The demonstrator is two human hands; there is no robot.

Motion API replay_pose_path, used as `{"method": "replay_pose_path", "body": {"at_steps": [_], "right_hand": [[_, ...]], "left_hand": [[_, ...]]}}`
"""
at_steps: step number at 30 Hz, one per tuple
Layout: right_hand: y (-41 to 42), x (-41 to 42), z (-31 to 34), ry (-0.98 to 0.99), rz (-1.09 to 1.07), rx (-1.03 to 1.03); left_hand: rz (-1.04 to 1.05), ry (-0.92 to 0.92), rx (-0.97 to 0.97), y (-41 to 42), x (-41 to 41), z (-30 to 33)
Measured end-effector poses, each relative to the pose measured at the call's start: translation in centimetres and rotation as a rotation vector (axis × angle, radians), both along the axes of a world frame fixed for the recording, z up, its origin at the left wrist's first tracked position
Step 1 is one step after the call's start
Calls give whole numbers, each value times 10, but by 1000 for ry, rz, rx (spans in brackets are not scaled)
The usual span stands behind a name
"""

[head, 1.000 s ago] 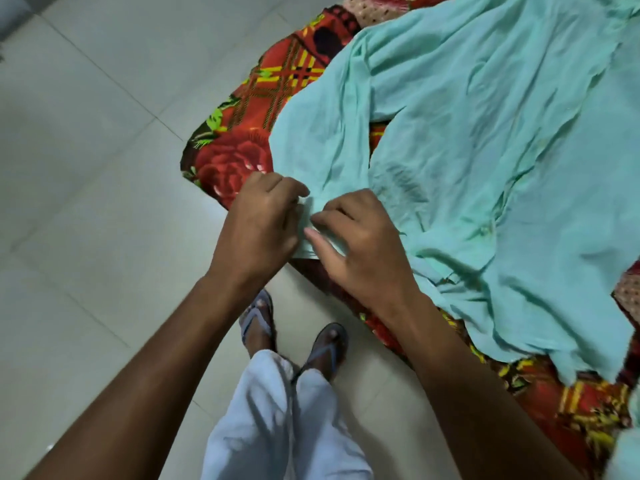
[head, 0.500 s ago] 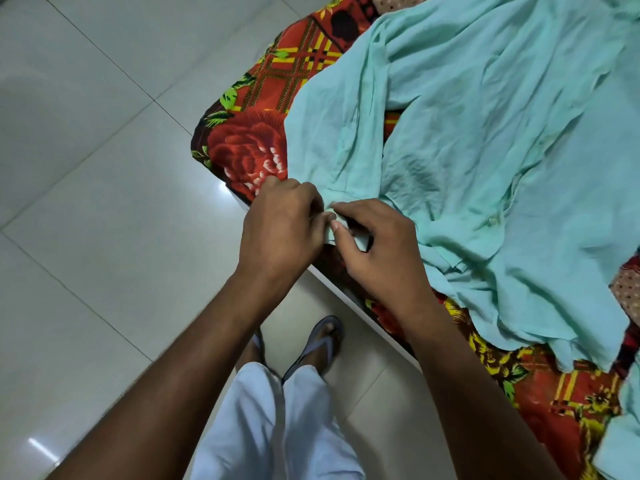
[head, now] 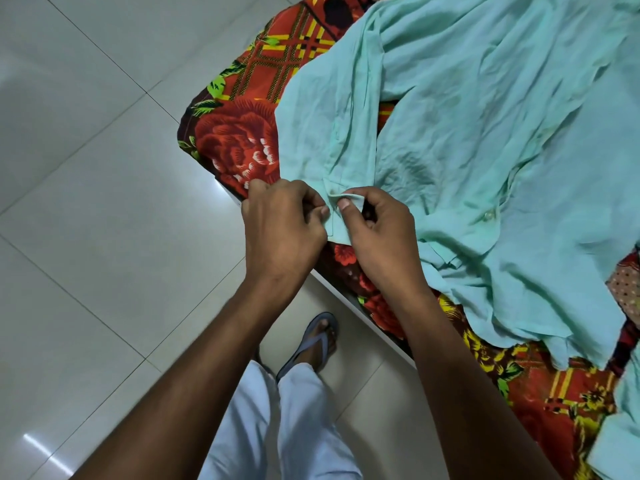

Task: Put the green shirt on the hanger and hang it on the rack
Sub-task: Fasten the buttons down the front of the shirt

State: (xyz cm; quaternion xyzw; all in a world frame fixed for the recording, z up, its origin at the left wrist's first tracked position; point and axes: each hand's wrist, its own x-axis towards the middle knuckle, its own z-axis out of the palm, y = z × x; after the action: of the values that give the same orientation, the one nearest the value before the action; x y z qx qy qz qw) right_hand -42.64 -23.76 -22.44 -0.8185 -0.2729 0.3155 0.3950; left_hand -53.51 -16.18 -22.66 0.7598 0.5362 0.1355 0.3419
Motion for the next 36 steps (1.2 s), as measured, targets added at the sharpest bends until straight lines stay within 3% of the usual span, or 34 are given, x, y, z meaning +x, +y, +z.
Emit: {"method": "replay_pose_path", "body": {"at_steps": [11, 23, 30, 36], "right_hand": [[-5, -5, 3, -40, 74, -14], [-18, 7, 4, 312, 50, 134], [-13, 8, 3, 126, 99, 167], [-9, 11, 6, 149, 96, 183]], "left_hand": [[144, -222, -91, -18, 0, -1], [223, -312, -60, -29, 3, 7], [225, -417, -147, -32, -1, 7], [249, -461, -246, -26, -4, 6]]}}
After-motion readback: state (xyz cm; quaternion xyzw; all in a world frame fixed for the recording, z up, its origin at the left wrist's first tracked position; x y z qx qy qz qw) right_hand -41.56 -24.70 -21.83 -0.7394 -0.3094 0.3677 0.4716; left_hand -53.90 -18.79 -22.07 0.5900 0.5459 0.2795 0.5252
